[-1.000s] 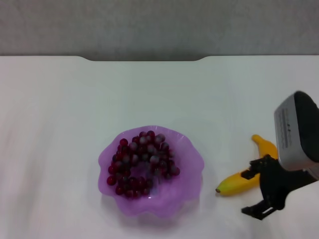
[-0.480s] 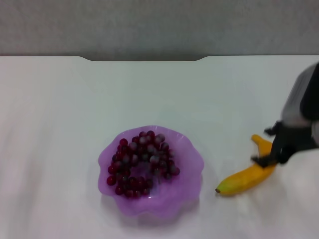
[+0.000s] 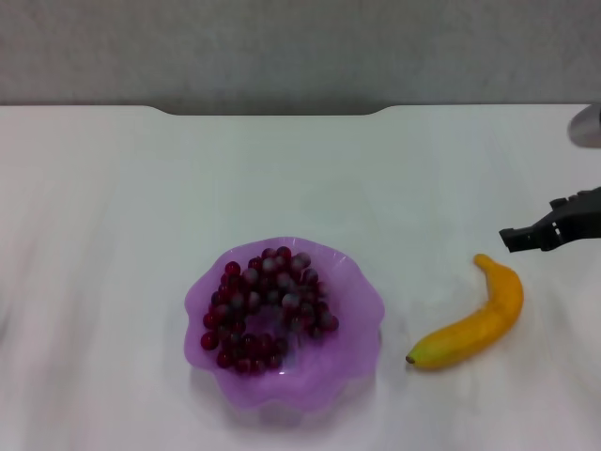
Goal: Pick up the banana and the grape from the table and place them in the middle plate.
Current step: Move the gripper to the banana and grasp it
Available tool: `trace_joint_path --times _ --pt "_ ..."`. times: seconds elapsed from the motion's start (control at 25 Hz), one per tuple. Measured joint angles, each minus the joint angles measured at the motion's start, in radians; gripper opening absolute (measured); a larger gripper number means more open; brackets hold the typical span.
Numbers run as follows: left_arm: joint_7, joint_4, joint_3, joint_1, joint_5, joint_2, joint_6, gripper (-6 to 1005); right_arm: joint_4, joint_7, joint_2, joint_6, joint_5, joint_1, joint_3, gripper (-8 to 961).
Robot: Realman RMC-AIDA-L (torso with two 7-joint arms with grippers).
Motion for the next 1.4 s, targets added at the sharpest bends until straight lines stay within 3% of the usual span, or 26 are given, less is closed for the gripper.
trace_joint_path --times 0.28,0.52,0.64,0.84,1.12,1.4 --pt "0.0 -0.004 0.0 0.007 0.002 0.0 0.0 882 0.001 0.228 0.0 -0.16 0.005 -0.05 -0.104 888" --pt "0.0 -0.004 0.002 0.009 0.004 -0.003 0.0 882 -0.068 0.272 -0.004 -0.228 0.102 -0.061 -0.123 886" --pt "0.0 -0.004 0.004 0.01 0.004 -0.005 -0.001 882 -0.153 0.269 -0.006 -0.255 0.183 -0.045 -0.08 885" --pt "0.0 -0.005 0.018 0.014 0.004 -0.006 -0.006 882 -0.175 0.272 -0.007 -0.235 0.271 -0.062 0.022 883" --pt "0.0 -0.002 0.027 0.014 0.009 -0.005 -0.012 882 -0.195 0.313 -0.007 -0.102 0.278 -0.085 0.142 880" --pt "0.001 0.005 0.028 0.019 0.015 0.0 -0.006 882 -0.295 0.307 -0.01 -0.099 0.276 -0.056 0.172 878"
